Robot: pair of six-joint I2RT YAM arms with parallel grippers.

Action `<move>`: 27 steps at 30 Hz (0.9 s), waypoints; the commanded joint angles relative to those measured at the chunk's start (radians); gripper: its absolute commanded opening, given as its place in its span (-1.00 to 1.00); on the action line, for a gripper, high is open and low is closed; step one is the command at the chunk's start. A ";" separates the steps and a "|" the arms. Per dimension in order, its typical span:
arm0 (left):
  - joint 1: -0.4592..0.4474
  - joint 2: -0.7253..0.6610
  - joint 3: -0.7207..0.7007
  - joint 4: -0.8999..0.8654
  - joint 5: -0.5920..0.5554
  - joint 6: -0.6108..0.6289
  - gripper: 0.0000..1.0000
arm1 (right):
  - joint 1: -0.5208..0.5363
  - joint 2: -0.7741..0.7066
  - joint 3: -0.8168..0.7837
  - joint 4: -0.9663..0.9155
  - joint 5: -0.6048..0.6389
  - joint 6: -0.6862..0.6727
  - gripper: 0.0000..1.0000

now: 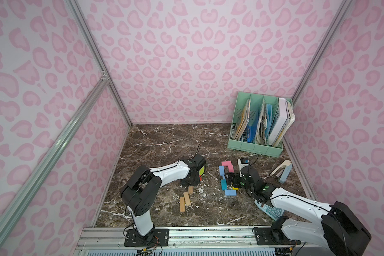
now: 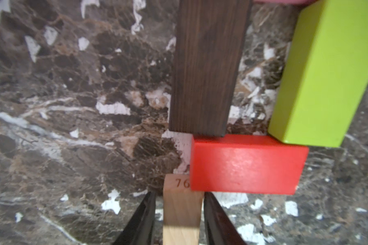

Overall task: Assemble the number 8 with building blocks
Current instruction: Assemble the building block at the center of the board, then pick up the building block from the center of the board.

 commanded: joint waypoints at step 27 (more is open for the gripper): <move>0.188 -0.605 -0.063 -0.244 -0.226 0.065 0.79 | 0.623 0.554 0.506 -0.134 0.149 0.094 0.71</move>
